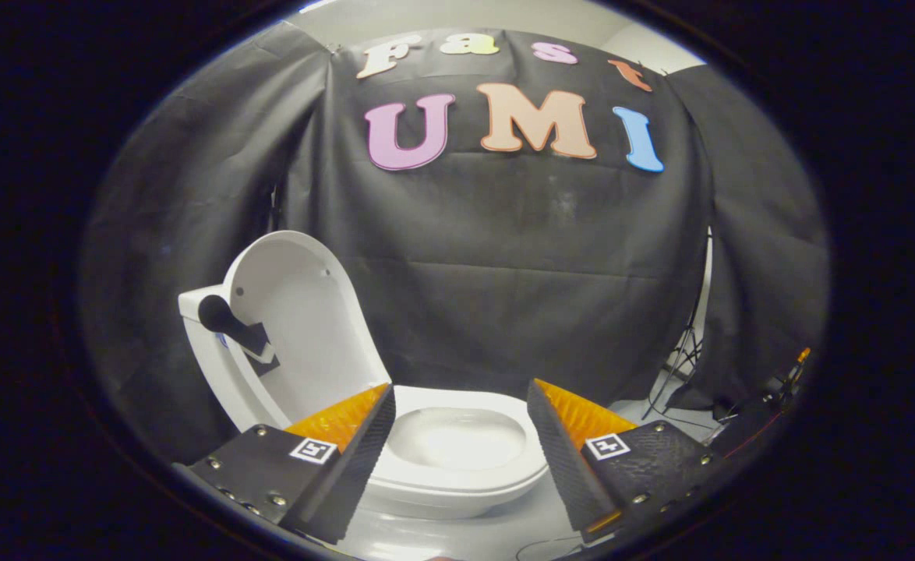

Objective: Open the toilet lid.

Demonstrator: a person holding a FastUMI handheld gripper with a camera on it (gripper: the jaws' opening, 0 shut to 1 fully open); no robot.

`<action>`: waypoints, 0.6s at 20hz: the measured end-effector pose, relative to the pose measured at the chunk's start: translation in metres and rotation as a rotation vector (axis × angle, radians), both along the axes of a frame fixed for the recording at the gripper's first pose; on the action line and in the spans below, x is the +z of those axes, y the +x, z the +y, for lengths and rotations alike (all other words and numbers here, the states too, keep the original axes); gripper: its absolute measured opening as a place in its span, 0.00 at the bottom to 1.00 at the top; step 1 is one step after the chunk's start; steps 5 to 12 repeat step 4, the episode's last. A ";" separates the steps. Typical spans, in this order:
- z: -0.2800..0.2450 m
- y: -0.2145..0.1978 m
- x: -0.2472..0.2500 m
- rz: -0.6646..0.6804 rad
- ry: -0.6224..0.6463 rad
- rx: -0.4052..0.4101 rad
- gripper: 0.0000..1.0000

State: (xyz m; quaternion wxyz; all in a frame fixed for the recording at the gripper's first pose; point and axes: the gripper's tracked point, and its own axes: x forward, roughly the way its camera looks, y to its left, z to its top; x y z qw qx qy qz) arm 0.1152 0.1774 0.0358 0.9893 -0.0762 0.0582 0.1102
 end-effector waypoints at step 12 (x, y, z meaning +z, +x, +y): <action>-0.012 0.000 -0.003 0.008 0.042 -0.031 1.00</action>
